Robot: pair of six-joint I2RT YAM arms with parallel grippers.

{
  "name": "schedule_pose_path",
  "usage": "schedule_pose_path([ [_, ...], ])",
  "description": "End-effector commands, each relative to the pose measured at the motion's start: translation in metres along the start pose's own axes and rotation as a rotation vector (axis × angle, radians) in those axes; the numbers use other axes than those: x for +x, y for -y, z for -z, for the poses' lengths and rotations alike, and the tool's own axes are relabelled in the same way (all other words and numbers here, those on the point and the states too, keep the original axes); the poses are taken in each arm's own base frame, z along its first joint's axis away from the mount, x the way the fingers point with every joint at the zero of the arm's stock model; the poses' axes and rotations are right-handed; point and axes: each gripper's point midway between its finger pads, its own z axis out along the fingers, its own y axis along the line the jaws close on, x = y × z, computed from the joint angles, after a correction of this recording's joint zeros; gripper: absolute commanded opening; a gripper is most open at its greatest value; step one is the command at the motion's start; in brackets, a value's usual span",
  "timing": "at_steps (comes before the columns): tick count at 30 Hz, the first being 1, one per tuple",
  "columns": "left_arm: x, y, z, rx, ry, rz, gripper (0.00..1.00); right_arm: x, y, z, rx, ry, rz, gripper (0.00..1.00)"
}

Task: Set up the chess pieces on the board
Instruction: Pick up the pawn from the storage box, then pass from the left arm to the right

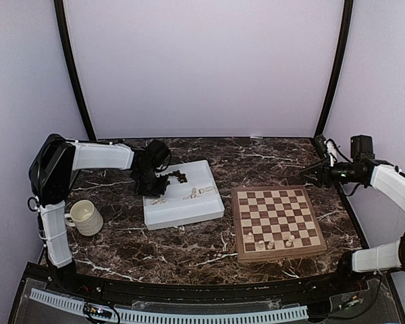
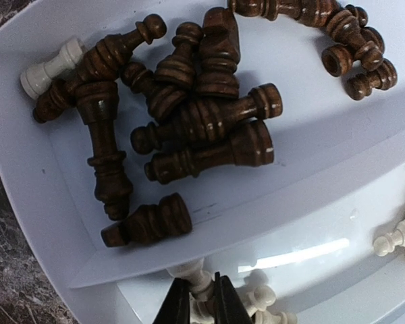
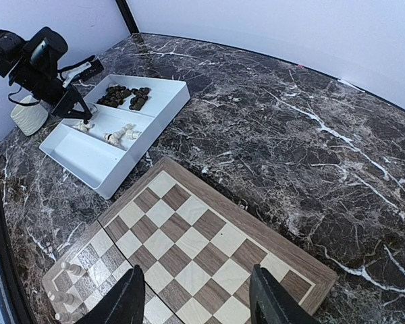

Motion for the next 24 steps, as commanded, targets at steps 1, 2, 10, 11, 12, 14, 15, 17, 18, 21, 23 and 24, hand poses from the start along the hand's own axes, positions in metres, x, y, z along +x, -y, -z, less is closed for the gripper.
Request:
schedule_pose_path([
  [1, -0.003, 0.008, 0.044, 0.050, 0.046, -0.074, 0.09, -0.013, -0.001, 0.003, -0.007, 0.028, 0.030, 0.54],
  [2, -0.001, 0.013, 0.046, 0.074, 0.041, -0.098, 0.09, -0.013, -0.001, 0.003, -0.007, 0.029, 0.029, 0.54],
  [10, 0.010, 0.028, 0.057, 0.179, 0.013, -0.162, 0.08, -0.014, -0.002, 0.003, -0.014, 0.032, 0.027, 0.54],
  [11, 0.010, 0.034, 0.058, 0.210, 0.015, -0.172, 0.08, -0.013, -0.002, 0.003, -0.016, 0.033, 0.025, 0.54],
  [12, 0.011, 0.046, 0.061, 0.275, 0.012, -0.197, 0.08, -0.014, -0.003, 0.003, -0.018, 0.035, 0.027, 0.54],
  [14, 0.013, 0.062, 0.067, 0.361, 0.011, -0.234, 0.08, -0.017, -0.006, 0.001, -0.029, 0.039, 0.033, 0.54],
  [15, 0.013, 0.070, 0.071, 0.401, 0.010, -0.250, 0.08, -0.019, -0.009, -0.002, -0.042, 0.034, 0.043, 0.53],
  [17, 0.012, 0.083, 0.080, 0.475, 0.013, -0.283, 0.08, -0.020, -0.026, -0.011, -0.097, -0.006, 0.111, 0.53],
  [18, 0.012, 0.086, 0.084, 0.498, 0.012, -0.294, 0.08, -0.016, -0.049, -0.022, -0.170, -0.054, 0.172, 0.53],
  [21, 0.013, 0.102, 0.102, 0.598, 0.004, -0.347, 0.08, -0.008, -0.082, -0.045, -0.237, -0.156, 0.382, 0.53],
  [23, 0.018, 0.110, 0.115, 0.666, -0.020, -0.379, 0.08, -0.013, -0.097, -0.058, -0.261, -0.191, 0.510, 0.53],
  [24, 0.022, 0.112, 0.120, 0.695, -0.037, -0.389, 0.09, -0.017, -0.103, -0.065, -0.274, -0.208, 0.559, 0.53],
])
